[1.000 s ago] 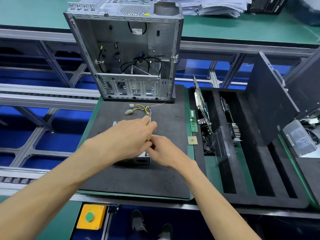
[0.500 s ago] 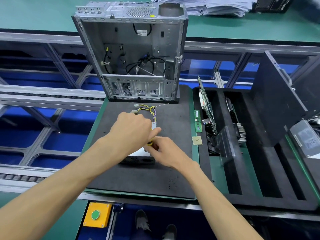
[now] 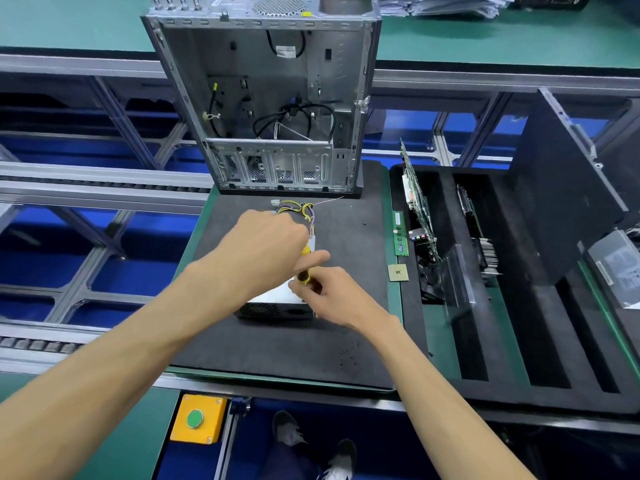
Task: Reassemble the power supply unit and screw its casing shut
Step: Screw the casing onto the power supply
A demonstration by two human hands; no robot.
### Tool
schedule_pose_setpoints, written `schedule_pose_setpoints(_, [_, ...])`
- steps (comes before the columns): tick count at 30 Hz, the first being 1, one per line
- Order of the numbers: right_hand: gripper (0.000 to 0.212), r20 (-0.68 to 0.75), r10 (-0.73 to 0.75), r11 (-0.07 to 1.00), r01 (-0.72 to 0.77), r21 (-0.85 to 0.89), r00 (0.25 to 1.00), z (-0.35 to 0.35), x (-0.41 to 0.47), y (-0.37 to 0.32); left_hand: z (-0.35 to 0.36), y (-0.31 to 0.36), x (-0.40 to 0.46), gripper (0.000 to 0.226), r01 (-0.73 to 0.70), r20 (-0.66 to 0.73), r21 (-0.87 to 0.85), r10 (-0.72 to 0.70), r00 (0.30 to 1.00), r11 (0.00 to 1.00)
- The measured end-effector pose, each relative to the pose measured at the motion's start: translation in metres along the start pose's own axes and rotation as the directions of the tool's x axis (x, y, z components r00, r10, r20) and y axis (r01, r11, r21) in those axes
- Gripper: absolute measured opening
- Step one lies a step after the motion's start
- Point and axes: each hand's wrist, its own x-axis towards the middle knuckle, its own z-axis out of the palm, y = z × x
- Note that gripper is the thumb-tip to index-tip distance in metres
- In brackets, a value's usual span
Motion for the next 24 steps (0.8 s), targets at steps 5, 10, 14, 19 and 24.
schedule_pose_setpoints(5, [0.032,0.042,-0.023,0.999,0.024,-0.04,0.999,-0.001,-0.004,-0.003,0.004,0.001,-0.004,0.051,0.137,-0.024,-0.031,-0.138,0.99,0.99])
schedule_pose_setpoints(10, [0.031,0.028,-0.005,0.999,0.006,-0.043,1.0,-0.002,-0.002,-0.006,-0.002,-0.009,-0.006,0.024,-0.028,0.121,-0.213,0.054,0.991,0.977])
schedule_pose_setpoints(14, [0.028,0.047,-0.024,0.998,0.027,-0.057,0.999,0.001,-0.003,-0.008,0.001,-0.001,-0.002,0.048,0.107,0.073,-0.104,-0.1,0.992,0.989])
schedule_pose_setpoints(19, [0.024,0.059,-0.011,0.999,0.013,-0.036,0.998,0.002,-0.007,-0.01,0.01,-0.001,-0.002,0.041,0.185,0.056,-0.149,-0.178,0.982,0.972])
schedule_pose_setpoints(24, [0.029,0.063,0.006,0.997,-0.002,-0.073,0.998,-0.004,-0.006,-0.012,0.013,0.004,0.003,0.026,0.12,0.132,-0.231,-0.091,0.987,0.966])
